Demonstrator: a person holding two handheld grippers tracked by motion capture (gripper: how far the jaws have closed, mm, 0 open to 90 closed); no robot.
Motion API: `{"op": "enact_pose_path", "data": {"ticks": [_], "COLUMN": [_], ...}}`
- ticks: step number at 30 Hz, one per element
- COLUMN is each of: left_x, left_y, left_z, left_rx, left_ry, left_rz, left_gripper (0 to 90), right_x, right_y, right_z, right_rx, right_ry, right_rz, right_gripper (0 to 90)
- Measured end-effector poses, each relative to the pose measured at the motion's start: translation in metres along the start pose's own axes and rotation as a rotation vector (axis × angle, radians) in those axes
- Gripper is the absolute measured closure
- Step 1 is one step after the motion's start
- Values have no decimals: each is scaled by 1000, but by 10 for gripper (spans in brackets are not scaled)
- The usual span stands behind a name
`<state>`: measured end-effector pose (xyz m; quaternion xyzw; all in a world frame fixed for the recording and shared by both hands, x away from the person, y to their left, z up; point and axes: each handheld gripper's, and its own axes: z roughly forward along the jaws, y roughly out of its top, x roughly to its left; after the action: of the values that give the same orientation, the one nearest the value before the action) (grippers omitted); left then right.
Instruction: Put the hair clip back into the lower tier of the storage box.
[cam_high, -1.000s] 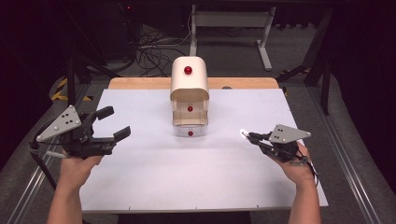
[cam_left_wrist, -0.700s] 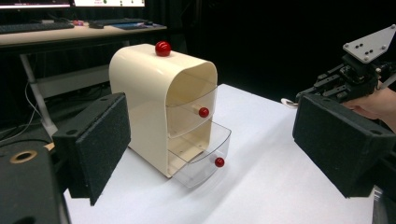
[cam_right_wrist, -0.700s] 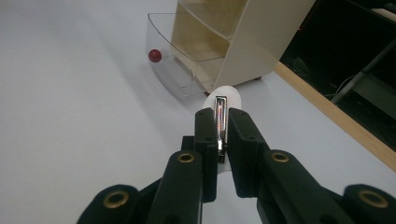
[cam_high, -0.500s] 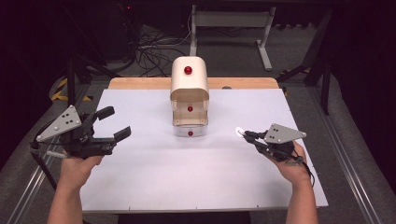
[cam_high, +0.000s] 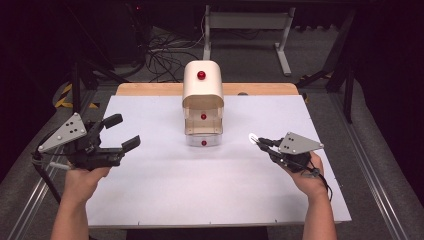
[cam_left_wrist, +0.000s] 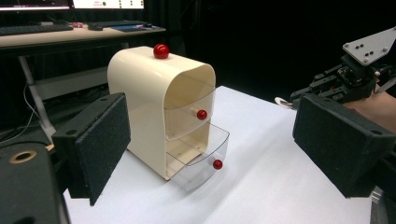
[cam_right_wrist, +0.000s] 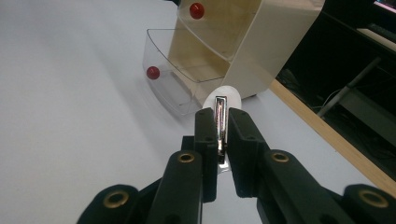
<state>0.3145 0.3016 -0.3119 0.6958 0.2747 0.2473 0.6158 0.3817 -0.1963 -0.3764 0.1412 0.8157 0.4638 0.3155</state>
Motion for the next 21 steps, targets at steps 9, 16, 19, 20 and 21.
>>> {"op": "enact_pose_path", "data": {"ticks": [9, 16, 19, 20, 21], "left_x": [0, 0, 0, 0, 0], "left_y": [0, -1, -2, -2, -2], "left_z": [1, 2, 3, 4, 4], "left_rx": [3, 1, 8, 9, 10], "left_ry": [6, 10, 9, 7, 6], "left_rz": [3, 1, 5, 4, 3], "left_gripper": [112, 109, 109, 109, 109], "right_x": [2, 5, 6, 7, 7], "right_y": [3, 6, 7, 8, 8], "right_z": [3, 8, 10, 10, 11], "right_rx": [-22, -46, -56, -60, -62], "right_ry": [-34, -57, -64, -62, -62], "right_rz": [0, -4, -6, -3, -1], "right_gripper": [832, 832, 832, 832, 832]}}
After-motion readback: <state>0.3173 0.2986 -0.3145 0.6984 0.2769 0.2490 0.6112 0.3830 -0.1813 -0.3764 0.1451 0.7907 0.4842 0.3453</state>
